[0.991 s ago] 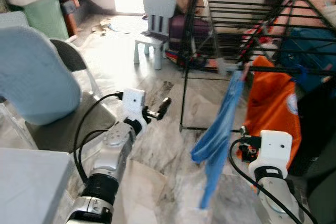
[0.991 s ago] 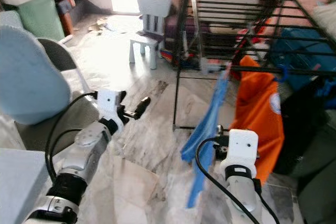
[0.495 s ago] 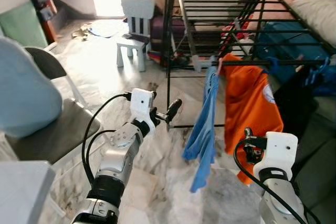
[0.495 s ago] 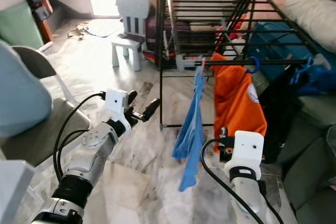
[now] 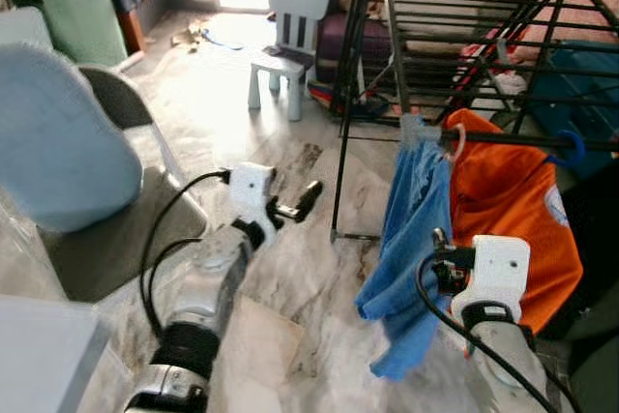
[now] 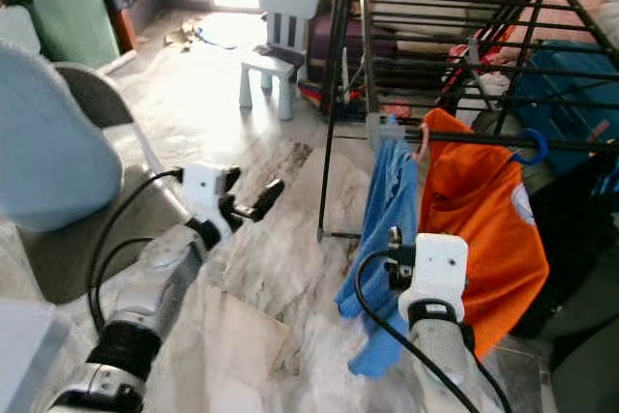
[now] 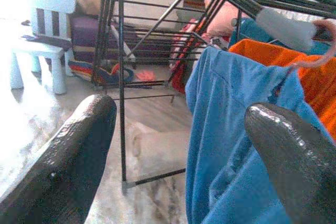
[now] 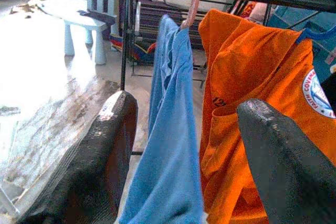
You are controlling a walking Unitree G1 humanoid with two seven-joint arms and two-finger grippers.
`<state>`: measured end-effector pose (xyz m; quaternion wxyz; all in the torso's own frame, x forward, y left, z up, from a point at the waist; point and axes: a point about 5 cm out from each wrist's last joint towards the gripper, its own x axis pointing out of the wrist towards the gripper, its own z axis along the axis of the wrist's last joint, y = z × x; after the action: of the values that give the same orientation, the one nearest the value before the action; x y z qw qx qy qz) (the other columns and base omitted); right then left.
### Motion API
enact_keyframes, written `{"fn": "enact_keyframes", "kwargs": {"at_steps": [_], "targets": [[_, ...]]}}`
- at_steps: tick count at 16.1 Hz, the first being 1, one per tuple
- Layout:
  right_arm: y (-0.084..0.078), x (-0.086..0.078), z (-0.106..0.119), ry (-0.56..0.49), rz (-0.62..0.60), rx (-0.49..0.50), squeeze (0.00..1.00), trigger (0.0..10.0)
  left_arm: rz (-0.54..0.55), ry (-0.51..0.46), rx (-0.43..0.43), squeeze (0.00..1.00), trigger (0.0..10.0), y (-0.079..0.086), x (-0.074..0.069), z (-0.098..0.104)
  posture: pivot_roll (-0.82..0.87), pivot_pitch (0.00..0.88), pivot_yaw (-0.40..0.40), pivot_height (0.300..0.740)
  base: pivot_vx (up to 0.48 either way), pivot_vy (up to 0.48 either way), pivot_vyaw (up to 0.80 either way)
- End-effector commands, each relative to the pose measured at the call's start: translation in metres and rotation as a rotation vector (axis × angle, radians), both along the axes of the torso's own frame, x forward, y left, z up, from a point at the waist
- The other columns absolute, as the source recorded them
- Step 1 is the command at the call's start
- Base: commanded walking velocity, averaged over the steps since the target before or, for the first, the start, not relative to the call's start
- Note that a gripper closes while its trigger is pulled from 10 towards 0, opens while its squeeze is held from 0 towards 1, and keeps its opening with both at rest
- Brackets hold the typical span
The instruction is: Hang hanger
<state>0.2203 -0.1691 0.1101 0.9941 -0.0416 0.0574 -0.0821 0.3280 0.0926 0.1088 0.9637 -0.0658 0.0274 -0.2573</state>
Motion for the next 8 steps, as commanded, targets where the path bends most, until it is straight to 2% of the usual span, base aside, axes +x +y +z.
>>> {"fn": "enact_keyframes", "kwargs": {"at_steps": [1, 5, 7, 8], "targets": [[-0.005, -0.002, 0.001, 0.000, -0.020, -0.002, 0.00, 10.0, -0.033, -0.014, -0.007, 0.00, 10.0, -0.011, -0.001, 0.005, -0.05, 0.000, -0.022, 0.740, 0.386, 0.000, 0.00], [-0.009, -0.001, -0.002, 0.015, -0.056, 0.000, 0.00, 10.0, -0.039, -0.006, -0.002, 0.00, 10.0, -0.011, -0.003, 0.003, -0.05, 0.000, -0.023, 0.740, 0.387, 0.000, 0.00], [-0.019, -0.001, -0.003, 0.035, -0.111, -0.040, 0.00, 10.0, -0.041, -0.001, 0.001, 0.00, 10.0, -0.012, -0.002, 0.003, -0.05, 0.000, -0.023, 0.740, 0.354, 0.000, 0.00], [-0.021, 0.000, -0.004, 0.048, -0.116, -0.057, 0.00, 10.0, -0.041, 0.006, 0.014, 0.00, 10.0, -0.012, -0.001, 0.002, -0.05, 0.000, -0.022, 0.740, 0.000, 0.000, 0.00]]}}
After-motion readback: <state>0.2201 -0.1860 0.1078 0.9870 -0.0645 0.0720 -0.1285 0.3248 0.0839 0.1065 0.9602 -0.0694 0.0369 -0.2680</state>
